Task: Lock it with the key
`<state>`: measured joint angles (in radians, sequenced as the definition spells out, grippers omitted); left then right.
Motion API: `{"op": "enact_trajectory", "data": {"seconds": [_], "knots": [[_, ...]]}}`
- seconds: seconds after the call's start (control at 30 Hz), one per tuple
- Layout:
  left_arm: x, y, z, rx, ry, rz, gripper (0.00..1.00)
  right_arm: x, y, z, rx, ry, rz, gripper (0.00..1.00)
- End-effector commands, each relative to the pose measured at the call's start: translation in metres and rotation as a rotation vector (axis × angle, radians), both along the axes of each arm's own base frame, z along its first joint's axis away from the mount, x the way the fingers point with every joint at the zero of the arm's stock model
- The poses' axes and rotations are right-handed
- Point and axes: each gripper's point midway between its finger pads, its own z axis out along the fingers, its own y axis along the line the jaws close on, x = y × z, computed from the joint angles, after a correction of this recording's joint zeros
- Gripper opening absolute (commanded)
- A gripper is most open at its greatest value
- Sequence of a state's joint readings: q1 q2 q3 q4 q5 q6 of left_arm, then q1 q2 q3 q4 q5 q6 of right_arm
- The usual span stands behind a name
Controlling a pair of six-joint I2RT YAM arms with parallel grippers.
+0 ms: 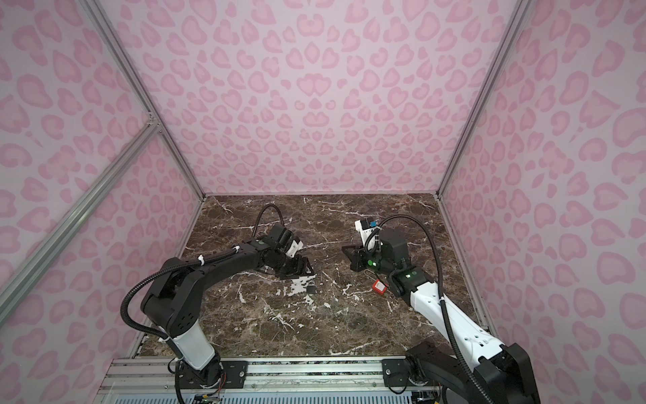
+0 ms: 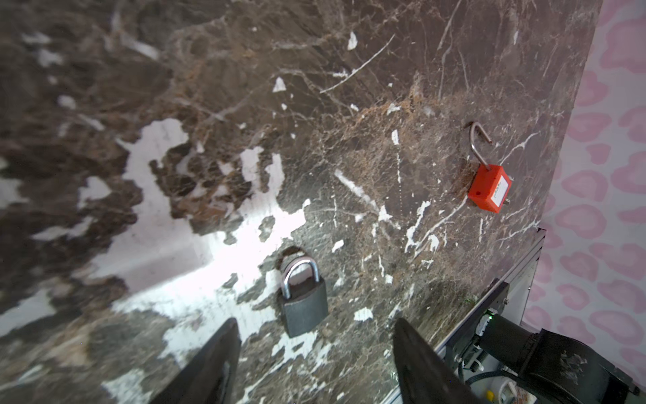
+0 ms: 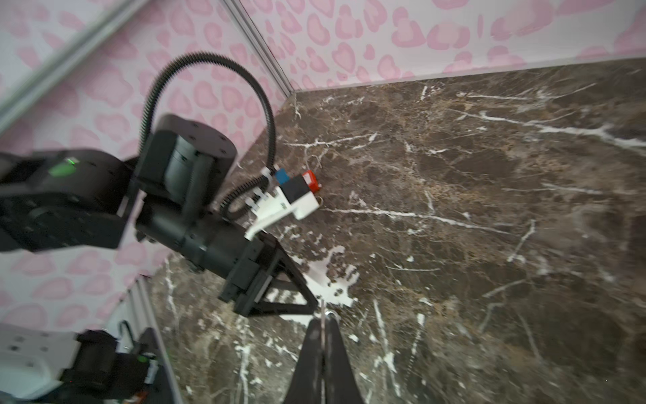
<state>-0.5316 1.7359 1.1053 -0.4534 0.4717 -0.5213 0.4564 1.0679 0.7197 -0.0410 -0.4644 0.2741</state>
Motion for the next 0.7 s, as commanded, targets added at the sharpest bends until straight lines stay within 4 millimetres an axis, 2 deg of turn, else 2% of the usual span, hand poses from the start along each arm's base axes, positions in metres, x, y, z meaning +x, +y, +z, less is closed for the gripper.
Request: {"op": "enact_trajectory", "data": {"seconds": [0.0,0.13,0.2,0.37,0.47,0.67], "knots": [[-0.005,0.017,0.000,0.014,-0.001,0.011,0.71,-0.009,-0.016,-0.034,-0.361,-0.214,0.005,0.00],[-0.005,0.036,0.007,-0.029,-0.013,0.067,0.71,-0.044,0.000,-0.058,-0.594,-0.588,0.117,0.00],[-0.005,0.044,0.012,-0.041,-0.021,0.082,0.71,-0.056,0.003,-0.065,-0.642,-0.677,0.164,0.00],[-0.003,0.063,0.020,-0.064,-0.046,0.127,0.71,-0.069,0.015,-0.073,-0.770,-0.766,0.246,0.00],[0.000,0.071,0.023,-0.088,-0.055,0.158,0.71,-0.072,0.022,-0.086,-0.856,-0.782,0.303,0.00],[0.002,0.075,0.032,-0.112,-0.074,0.158,0.71,-0.073,0.043,-0.098,-0.878,-0.779,0.377,0.00]]}}
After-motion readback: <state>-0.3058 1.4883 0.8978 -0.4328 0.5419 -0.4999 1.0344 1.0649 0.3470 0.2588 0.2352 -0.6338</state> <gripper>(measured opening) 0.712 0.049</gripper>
